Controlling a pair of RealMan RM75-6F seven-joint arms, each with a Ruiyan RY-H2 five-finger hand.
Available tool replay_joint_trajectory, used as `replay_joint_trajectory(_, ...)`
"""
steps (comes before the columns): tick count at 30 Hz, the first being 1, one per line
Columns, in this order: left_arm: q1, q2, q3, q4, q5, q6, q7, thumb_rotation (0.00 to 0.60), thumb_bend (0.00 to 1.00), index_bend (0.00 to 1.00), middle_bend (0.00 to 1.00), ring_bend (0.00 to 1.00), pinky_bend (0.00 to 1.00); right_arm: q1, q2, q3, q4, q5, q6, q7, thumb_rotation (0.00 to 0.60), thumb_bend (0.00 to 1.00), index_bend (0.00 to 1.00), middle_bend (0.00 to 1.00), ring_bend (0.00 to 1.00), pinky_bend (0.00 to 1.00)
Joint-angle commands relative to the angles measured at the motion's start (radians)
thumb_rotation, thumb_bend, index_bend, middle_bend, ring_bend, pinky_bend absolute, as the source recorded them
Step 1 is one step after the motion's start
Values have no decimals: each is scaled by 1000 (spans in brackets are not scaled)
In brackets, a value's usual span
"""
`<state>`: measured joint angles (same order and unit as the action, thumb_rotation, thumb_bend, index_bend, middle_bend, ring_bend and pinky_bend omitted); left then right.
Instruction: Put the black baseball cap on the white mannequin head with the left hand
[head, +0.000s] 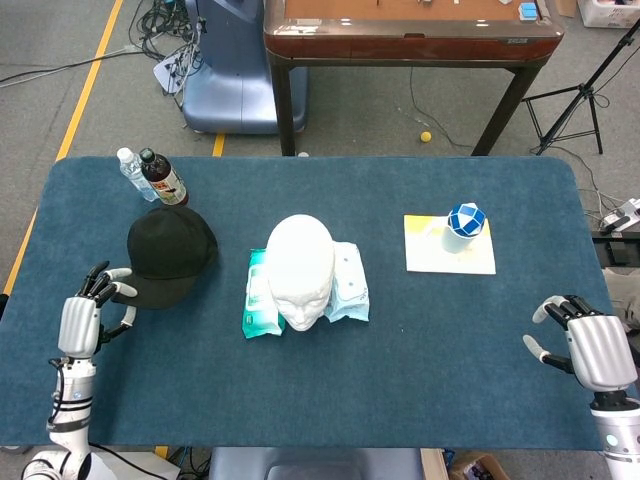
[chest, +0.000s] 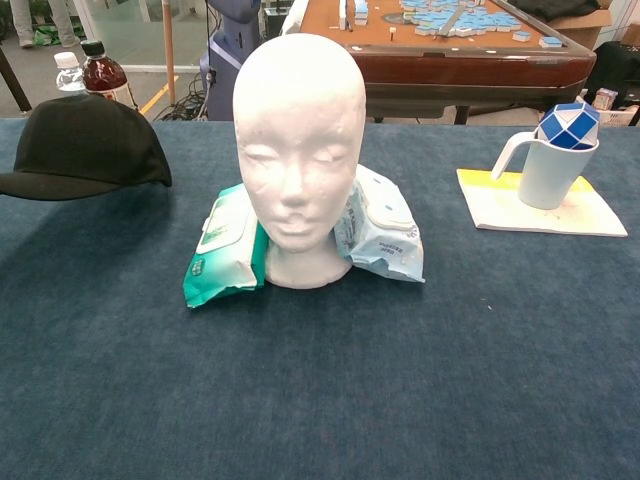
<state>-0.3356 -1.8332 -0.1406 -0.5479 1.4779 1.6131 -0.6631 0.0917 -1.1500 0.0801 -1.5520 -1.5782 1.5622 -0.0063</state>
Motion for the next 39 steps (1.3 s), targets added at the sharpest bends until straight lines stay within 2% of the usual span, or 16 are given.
replay_joint_trajectory(1,6,14,-3,-26,2,15,9,600,394,753,305,121,359,0,0,0,0,0,-1,0,600,205,535,476,378,661)
replay_joint_trajectory(12,10,61,-29,-118,0,64,50,600,389,774,310,121,359,1,0,0,0,1,-2,-3,600,204,535,476,378,661)
replay_joint_trajectory(24,-31,109,-64,-221,13,84,139,600,389,792,311,121,359,1,-1,1,1,1,0,-2,600,205,535,475,378,661)
replay_joint_trajectory(39,-107,121,-108,-239,14,63,187,600,389,788,321,121,359,0,0,3,3,3,1,2,600,205,535,475,378,661)
